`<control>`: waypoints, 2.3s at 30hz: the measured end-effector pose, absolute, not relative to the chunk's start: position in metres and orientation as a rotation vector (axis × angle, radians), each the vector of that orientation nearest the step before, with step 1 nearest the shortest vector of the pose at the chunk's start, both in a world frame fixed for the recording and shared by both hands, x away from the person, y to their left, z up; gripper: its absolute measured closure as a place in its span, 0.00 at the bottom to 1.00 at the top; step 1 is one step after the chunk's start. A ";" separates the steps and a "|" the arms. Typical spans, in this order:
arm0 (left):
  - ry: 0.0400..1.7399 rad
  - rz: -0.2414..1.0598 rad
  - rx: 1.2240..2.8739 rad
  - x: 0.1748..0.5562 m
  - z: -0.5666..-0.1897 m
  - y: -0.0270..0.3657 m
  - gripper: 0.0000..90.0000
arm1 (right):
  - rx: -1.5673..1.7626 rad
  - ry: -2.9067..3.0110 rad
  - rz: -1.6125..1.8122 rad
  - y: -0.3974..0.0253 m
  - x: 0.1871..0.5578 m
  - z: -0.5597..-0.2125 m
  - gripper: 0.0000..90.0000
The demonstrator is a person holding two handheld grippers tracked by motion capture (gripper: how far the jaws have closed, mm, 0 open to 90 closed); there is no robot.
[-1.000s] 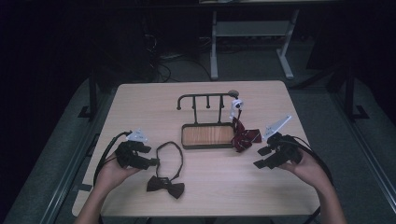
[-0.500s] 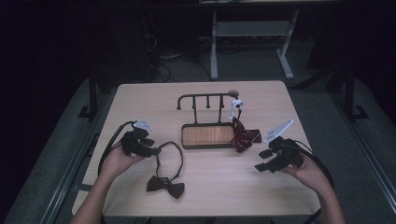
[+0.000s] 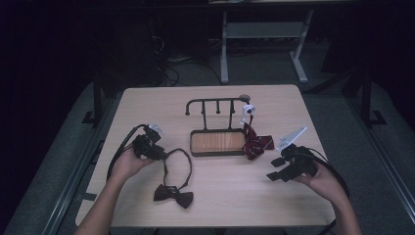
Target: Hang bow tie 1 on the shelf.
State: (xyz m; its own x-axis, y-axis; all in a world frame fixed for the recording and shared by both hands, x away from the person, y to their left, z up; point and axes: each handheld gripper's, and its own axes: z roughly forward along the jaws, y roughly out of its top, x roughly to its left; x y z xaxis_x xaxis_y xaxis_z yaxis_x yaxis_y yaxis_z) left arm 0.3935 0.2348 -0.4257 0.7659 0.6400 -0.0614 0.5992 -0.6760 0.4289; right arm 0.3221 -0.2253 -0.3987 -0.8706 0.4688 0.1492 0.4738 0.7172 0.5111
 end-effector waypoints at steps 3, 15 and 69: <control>0.941 0.120 2.546 0.396 -0.429 0.233 0.73 | -0.790 -2.907 -0.877 -0.225 0.322 -0.398 0.47; 0.951 0.128 2.597 0.404 -0.433 0.226 0.83 | -0.783 -2.909 -0.890 -0.225 0.321 -0.397 0.47; 0.676 0.048 2.563 0.367 -0.367 0.220 1.00 | -0.783 -2.890 -0.927 -0.227 0.321 -0.396 0.47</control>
State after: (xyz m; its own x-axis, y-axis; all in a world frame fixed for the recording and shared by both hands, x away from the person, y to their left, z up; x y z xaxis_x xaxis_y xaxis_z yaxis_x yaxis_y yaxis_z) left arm 0.3666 0.2200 -0.3672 0.8769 0.4728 -0.0870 0.4556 -0.7597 0.4640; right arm 0.3211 -0.2273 -0.3956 -0.8753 0.4583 0.1541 0.4625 0.7006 0.5435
